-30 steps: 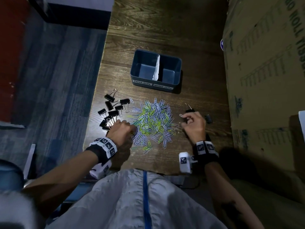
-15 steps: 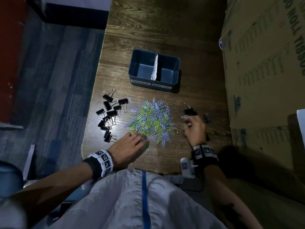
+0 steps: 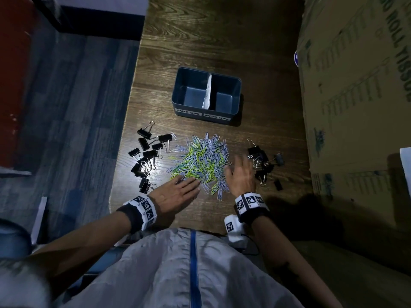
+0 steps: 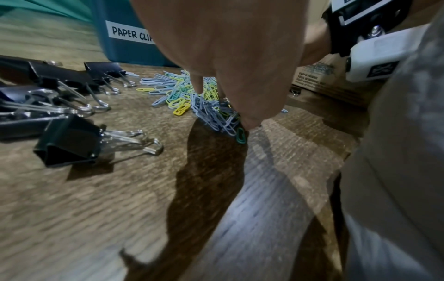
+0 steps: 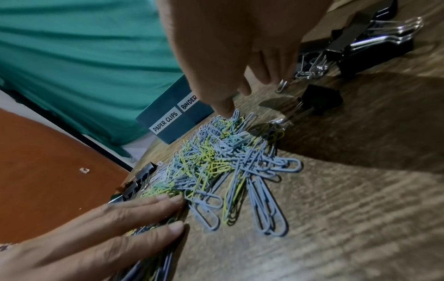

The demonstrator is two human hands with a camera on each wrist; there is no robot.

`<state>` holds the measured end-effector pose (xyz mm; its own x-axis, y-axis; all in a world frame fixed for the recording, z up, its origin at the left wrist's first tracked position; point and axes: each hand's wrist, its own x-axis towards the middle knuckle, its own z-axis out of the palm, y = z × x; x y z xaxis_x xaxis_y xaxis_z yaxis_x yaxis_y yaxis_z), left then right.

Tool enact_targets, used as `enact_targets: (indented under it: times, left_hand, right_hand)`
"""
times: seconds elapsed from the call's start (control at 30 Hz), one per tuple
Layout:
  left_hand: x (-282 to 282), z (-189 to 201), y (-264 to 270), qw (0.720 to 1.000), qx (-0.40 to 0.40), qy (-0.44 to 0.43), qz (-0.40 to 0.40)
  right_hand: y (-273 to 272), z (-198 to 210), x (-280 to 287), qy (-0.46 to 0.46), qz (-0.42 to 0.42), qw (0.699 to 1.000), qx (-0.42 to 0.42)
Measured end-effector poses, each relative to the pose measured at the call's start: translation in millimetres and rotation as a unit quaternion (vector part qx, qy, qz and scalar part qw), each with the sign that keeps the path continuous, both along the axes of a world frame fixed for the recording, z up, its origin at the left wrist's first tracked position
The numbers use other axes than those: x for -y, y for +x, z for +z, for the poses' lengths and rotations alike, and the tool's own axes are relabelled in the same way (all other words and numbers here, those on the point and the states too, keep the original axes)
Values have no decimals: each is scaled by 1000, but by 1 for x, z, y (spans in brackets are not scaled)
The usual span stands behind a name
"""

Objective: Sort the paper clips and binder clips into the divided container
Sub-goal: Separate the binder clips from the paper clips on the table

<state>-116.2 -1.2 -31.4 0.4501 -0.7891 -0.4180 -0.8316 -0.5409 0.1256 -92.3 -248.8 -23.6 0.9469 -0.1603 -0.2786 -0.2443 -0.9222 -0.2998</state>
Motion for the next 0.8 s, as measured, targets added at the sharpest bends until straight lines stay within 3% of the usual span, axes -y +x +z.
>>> enact_targets:
  times: [0.1, 0.23, 0.3, 0.4, 0.53, 0.6, 0.7, 0.8]
  left_hand:
    - [1, -3, 0, 1000, -14, 7, 18]
    - [9, 6, -2, 998, -17, -33, 45]
    - [13, 12, 0, 997, -6, -66, 48]
    - [15, 21, 10, 991, 21, -102, 82]
    - [22, 22, 31, 975, 27, -156, 158]
    - [28, 23, 39, 976, 26, -144, 164]
    - [44, 23, 47, 981, 22, -97, 164]
    - [66, 17, 48, 986, 9, -85, 141]
  right_hand:
    - [-2, -5, -3, 14, 24, 999, -47]
    - [-10, -8, -5, 39, 86, 995, 23]
    - [-6, -8, 0, 26, 42, 998, 43]
    - [-2, -7, 6, 25, -28, 999, -26]
    - [-7, -8, -5, 88, 81, 993, -16]
    - [-14, -7, -8, 103, 118, 987, 37]
    - [-22, -2, 0, 72, 43, 991, 106]
    - [-28, -7, 22, 63, -81, 992, 72]
